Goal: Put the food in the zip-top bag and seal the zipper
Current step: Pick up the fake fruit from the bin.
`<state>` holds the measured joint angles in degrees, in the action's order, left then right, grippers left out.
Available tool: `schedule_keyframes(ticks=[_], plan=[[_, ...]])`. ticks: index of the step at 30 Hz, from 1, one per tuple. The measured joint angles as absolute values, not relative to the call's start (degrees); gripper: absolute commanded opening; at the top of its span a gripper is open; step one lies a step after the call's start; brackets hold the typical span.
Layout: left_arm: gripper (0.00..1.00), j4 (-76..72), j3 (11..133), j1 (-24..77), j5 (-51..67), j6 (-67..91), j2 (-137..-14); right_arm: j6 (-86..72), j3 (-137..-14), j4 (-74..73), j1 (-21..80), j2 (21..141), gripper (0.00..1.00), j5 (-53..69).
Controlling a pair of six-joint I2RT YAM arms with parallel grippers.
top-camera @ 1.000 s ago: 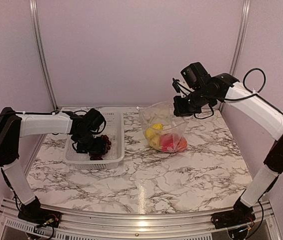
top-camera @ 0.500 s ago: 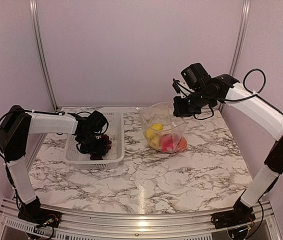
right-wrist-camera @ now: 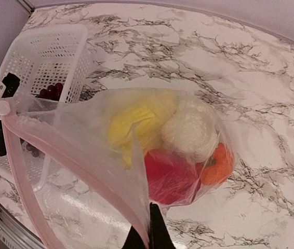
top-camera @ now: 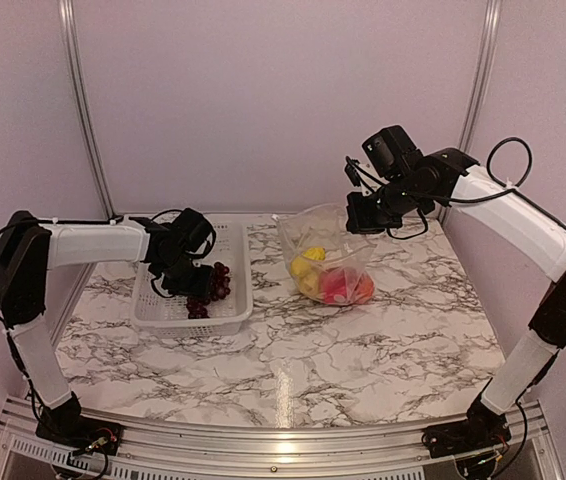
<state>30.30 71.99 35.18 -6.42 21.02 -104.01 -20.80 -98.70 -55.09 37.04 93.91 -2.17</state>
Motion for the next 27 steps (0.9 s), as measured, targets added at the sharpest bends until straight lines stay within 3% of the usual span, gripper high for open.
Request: schedule_keyframes(ticks=[7,12,27], plan=[[0.37,30.26,76.40,35.18,-5.45,20.40,-100.60,-20.75,-98.72,-55.05,37.04,93.93,0.00,-1.93],[0.36,30.30,80.16,35.18,-4.14,20.73,-98.28,-20.73,-99.39,-55.07,37.04,94.50,0.00,-1.72],[0.20,28.53,90.87,35.18,1.56,26.39,-90.91,-20.69,-100.82,-54.98,37.04,95.70,0.00,-0.89]])
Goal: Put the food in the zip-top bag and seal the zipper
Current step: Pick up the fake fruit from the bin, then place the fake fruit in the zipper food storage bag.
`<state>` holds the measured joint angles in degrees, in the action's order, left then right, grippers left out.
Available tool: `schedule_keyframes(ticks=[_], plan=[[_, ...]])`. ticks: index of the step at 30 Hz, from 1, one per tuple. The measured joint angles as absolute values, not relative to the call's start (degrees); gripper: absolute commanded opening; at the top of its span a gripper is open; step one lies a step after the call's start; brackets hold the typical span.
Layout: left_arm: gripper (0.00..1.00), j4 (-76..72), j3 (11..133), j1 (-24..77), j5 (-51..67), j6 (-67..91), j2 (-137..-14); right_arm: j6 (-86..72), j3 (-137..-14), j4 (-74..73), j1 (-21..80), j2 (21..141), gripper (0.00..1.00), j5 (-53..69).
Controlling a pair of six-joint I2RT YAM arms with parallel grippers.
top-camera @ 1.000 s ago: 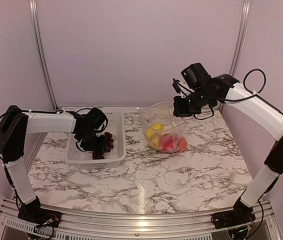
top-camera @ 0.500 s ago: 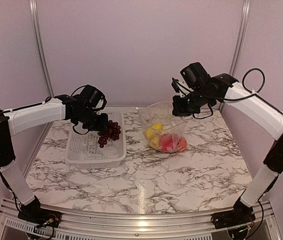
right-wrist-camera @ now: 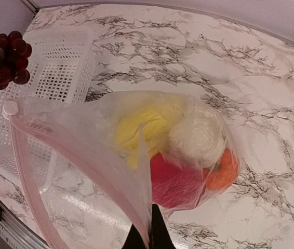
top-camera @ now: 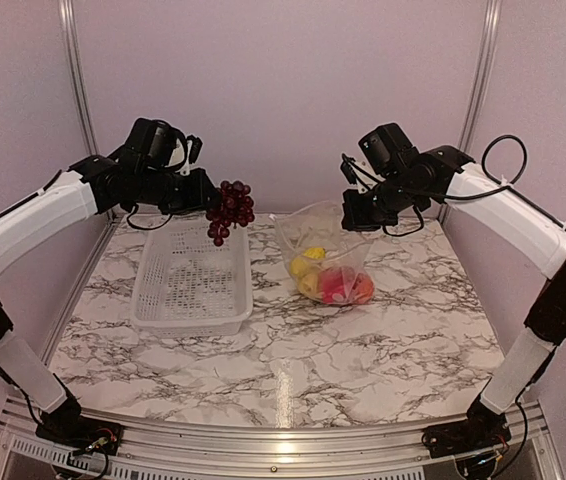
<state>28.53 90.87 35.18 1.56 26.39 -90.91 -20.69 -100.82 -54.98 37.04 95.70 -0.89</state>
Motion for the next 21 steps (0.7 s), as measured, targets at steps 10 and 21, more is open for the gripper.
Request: schedule_keyframes(ticks=[10,21], plan=[[0.15,18.44,91.26,35.57,10.57,30.55,-87.96,-20.71,-101.45,-54.96,37.01,96.16,0.00,-0.54],[0.14,9.50,90.94,39.66,22.15,33.01,-87.88,-21.32,-101.43,-54.57,36.93,96.23,0.00,1.83]])
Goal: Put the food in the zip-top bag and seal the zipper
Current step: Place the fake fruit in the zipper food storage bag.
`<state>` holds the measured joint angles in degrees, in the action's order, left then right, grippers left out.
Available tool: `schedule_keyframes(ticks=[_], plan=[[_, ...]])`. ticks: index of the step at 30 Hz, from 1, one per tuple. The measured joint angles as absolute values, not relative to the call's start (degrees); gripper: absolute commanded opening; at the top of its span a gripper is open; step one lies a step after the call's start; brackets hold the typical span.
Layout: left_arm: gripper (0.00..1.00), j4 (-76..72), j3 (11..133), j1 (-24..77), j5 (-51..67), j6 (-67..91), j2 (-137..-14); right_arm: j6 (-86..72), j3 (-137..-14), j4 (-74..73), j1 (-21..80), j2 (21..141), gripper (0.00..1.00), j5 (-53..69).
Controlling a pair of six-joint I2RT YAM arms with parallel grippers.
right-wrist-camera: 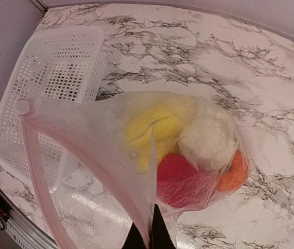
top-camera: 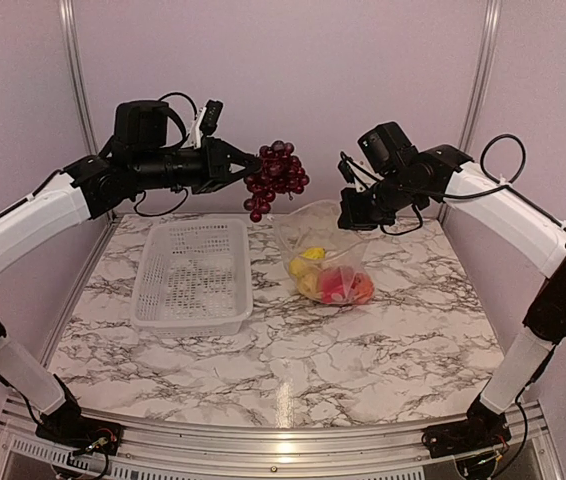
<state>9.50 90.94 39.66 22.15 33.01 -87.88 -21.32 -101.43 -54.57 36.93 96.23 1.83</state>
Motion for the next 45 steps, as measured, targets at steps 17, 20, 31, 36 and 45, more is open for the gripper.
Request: schedule_keyframes(ticks=[17,20,31,36,45], plan=[[0.14,6.98,88.84,43.57,27.75,33.65,-97.69,-23.70,-98.37,-50.54,35.33,94.74,0.00,4.86],[0.14,8.19,90.32,43.57,27.94,34.68,-100.53,-23.77,-98.13,-49.89,35.33,94.45,0.00,5.10],[0.13,7.46,96.31,43.46,28.12,50.19,-108.03,-23.75,-95.29,-48.80,35.35,92.90,0.00,5.10],[0.11,5.45,98.96,43.11,30.35,61.21,-110.04,-23.77,-94.13,-48.42,35.35,92.71,0.00,4.89],[0.20,3.95,98.70,41.95,29.04,77.14,-110.02,-23.94,-93.25,-47.70,35.73,91.90,0.00,4.93]])
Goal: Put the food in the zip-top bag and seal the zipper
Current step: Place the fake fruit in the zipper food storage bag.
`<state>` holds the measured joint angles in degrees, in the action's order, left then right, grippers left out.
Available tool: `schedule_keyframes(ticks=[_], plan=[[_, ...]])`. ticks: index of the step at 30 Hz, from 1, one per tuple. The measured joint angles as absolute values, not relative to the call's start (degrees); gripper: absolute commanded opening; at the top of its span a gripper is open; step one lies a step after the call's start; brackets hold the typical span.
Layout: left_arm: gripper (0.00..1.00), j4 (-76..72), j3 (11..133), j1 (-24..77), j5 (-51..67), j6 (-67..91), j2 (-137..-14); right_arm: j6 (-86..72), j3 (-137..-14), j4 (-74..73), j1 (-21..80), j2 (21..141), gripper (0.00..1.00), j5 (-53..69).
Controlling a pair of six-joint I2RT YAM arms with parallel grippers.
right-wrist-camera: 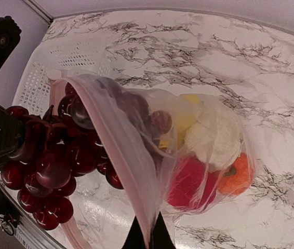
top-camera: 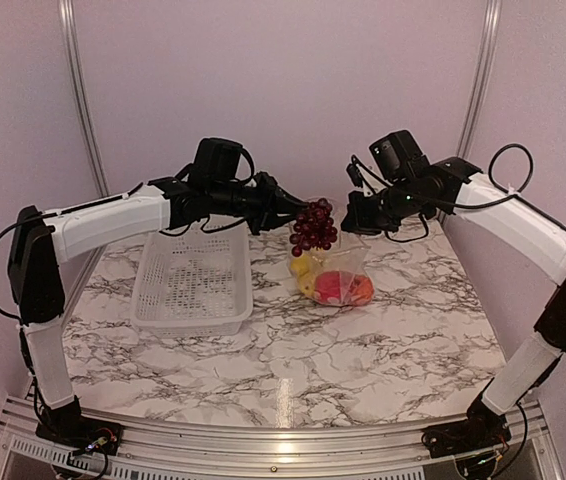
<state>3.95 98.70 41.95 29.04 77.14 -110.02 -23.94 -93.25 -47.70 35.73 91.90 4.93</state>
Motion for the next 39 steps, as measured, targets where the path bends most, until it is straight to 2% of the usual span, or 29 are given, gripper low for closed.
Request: schedule_keyframes(ticks=[6,13,15,17,26,34,39], plan=[[0.21,-2.83,93.25,42.04,25.61,89.78,-110.02,-24.08,-92.75,-46.81,35.97,91.31,0.00,5.13],[0.49,-6.61,95.53,43.64,24.93,97.89,-112.62,-24.91,-91.81,-46.39,37.56,91.26,0.00,5.39],[0.61,-6.74,96.86,43.92,25.10,97.86,-112.79,-25.17,-91.81,-46.37,37.60,91.26,0.00,5.43],[0.65,-6.63,98.21,44.10,25.63,96.66,-112.79,-25.34,-91.81,-46.35,37.32,91.26,0.00,5.80],[0.67,-0.10,99.63,42.46,26.65,79.75,-109.03,-25.45,-91.57,-46.35,34.48,90.78,0.00,8.34],[0.59,10.63,97.58,40.23,19.77,45.12,-94.76,-20.97,-91.57,-47.99,34.15,90.74,0.00,12.14],[0.59,11.75,86.06,40.91,16.36,24.97,-84.44,-17.91,-92.25,-49.63,34.83,90.50,0.00,15.81]])
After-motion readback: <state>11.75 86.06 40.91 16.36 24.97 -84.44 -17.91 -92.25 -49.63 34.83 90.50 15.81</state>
